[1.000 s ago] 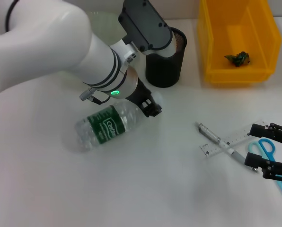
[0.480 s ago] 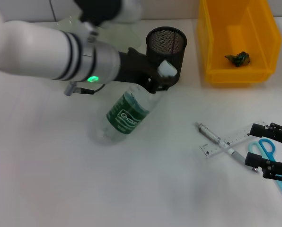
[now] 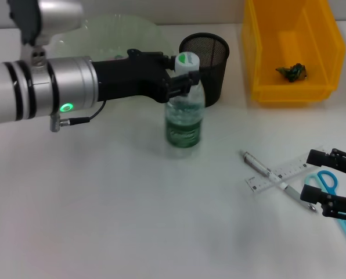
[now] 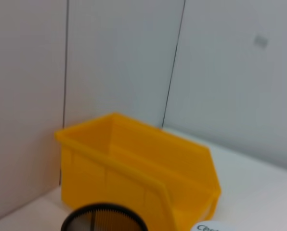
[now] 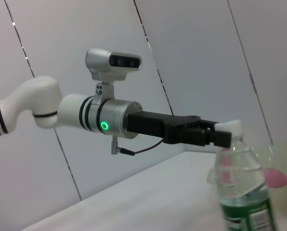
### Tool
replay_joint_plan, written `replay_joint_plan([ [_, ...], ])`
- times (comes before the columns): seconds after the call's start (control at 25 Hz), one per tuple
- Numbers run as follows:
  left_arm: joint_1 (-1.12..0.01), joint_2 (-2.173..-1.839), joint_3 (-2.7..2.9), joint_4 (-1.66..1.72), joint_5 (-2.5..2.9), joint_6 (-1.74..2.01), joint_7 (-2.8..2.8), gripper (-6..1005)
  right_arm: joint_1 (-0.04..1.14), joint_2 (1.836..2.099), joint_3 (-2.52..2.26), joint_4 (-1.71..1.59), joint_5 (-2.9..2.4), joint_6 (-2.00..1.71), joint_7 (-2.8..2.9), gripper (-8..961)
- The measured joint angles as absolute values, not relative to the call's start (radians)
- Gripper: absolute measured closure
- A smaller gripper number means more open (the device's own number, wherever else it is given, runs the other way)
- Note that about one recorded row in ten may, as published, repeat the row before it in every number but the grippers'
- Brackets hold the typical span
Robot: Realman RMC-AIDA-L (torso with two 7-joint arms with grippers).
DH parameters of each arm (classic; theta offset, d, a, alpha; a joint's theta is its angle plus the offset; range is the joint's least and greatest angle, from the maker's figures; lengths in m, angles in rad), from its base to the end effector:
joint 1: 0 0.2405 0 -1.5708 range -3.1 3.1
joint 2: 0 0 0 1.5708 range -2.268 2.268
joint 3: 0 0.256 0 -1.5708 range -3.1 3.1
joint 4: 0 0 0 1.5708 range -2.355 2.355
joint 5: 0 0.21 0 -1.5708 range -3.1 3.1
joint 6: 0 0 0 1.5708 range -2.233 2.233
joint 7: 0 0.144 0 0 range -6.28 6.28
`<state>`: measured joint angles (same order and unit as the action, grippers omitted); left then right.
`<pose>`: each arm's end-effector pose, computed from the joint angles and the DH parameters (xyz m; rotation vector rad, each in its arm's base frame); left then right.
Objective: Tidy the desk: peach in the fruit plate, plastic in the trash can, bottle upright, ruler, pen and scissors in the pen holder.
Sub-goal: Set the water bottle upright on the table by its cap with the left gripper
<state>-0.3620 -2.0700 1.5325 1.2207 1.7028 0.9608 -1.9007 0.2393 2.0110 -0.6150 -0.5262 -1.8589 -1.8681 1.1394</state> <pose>-0.1599 0.3532 -0.0307 -2.6204 -0.5689 -0.5667 0.3229 0.2197 0.0296 -2.5983 0.6499 1.0280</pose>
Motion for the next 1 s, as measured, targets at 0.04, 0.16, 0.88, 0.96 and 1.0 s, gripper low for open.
replay_joint_plan([
  [0.04, -0.352, -2.07, 1.525, 1.202, 1.65, 0.966, -1.854, 550, 0.239, 2.011, -0.615, -0.526, -1.859, -1.868, 1.139, 137],
  [0.16, -0.327, -2.07, 1.511, 1.164, 1.534, 0.971, -1.754, 550, 0.24, 2.011, -0.615, -0.526, -1.859, -1.868, 1.141, 137],
  [0.88, -0.3, -2.07, 1.324, 0.749, 1.065, 1.257, -1.222, 551, 0.254, 2.013, -0.615, -0.515, -1.858, -1.867, 1.144, 136],
  [0.96, -0.309, -2.069, 1.279, 0.679, 1.046, 1.312, -1.159, 551, 0.259, 2.016, -0.615, -0.514, -1.858, -1.867, 1.145, 136],
  [1.0, -0.316, -2.069, 1.248, 0.631, 1.04, 1.348, -1.118, 551, 0.266, 2.02, -0.615, -0.514, -1.858, -1.867, 1.146, 137],
])
